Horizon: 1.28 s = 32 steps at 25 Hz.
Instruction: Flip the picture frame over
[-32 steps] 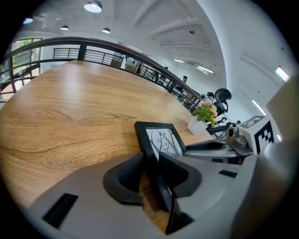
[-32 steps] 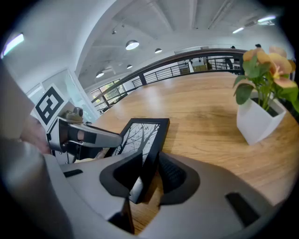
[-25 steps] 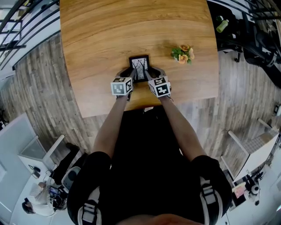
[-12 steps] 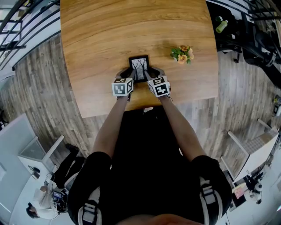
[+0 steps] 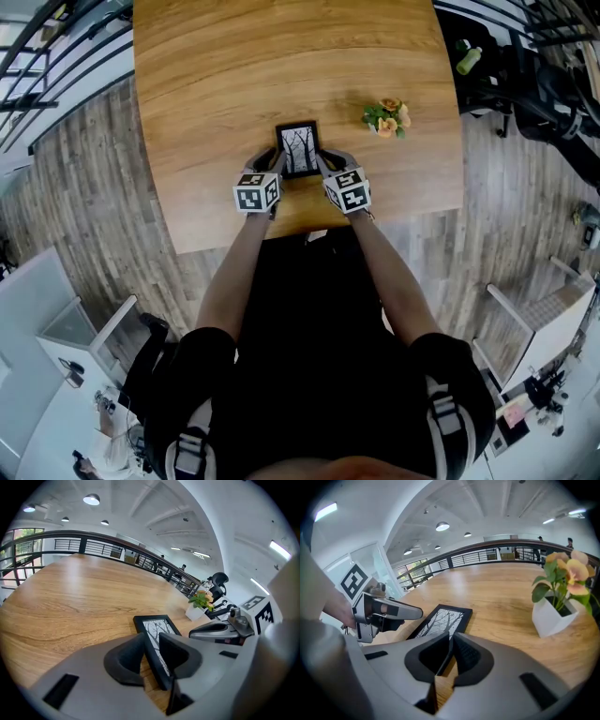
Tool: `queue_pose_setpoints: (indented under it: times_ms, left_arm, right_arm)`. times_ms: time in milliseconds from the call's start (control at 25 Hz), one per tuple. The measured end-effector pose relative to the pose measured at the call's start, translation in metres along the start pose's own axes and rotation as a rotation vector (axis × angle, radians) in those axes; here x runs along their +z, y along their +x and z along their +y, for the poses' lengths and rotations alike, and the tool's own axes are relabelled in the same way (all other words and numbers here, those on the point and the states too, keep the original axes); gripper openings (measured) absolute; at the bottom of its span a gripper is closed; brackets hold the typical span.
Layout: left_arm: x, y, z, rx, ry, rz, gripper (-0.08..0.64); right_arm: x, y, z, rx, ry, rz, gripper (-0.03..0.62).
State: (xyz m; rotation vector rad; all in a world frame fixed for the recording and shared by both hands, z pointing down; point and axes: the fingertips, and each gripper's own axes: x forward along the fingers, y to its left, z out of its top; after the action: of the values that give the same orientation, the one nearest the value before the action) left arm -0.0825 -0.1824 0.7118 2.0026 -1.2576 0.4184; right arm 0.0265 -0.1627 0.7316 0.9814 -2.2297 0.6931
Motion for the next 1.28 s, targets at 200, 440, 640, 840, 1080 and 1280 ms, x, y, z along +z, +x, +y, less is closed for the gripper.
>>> queue_pose_setpoints:
  times_ms: [200,440,640,840,1080,1280]
  left_arm:
    - [0.001,-0.023,0.002,-0.016,-0.034,-0.037,0.043]
    - [0.0,-0.045,-0.001,-0.033,0.04,-0.037,0.025]
    - [-0.008,-0.056,-0.007,-0.049,0.096,-0.018,0.023]
    - [-0.013,-0.064,-0.014,-0.066,0.123,-0.007,0.023]
    - [-0.017,-0.068,-0.017,-0.08,0.145,-0.003,0.023]
    - [-0.02,-0.071,-0.017,-0.078,0.152,-0.001,0.023]
  right_arm:
    - [-0.008,-0.014,0.01,0.029,0.001,0.003,0.008]
    - [-0.009,-0.029,0.018,0.039,-0.061,0.004,0.006]
    - [-0.005,-0.044,0.016,0.02,-0.067,-0.025,0.006]
    - [-0.012,-0.055,0.015,0.002,-0.061,-0.029,0.008]
    - [-0.018,-0.06,0.019,-0.007,-0.054,-0.027,0.008]
    - [-0.019,-0.062,0.023,-0.003,-0.055,-0.031,0.008]
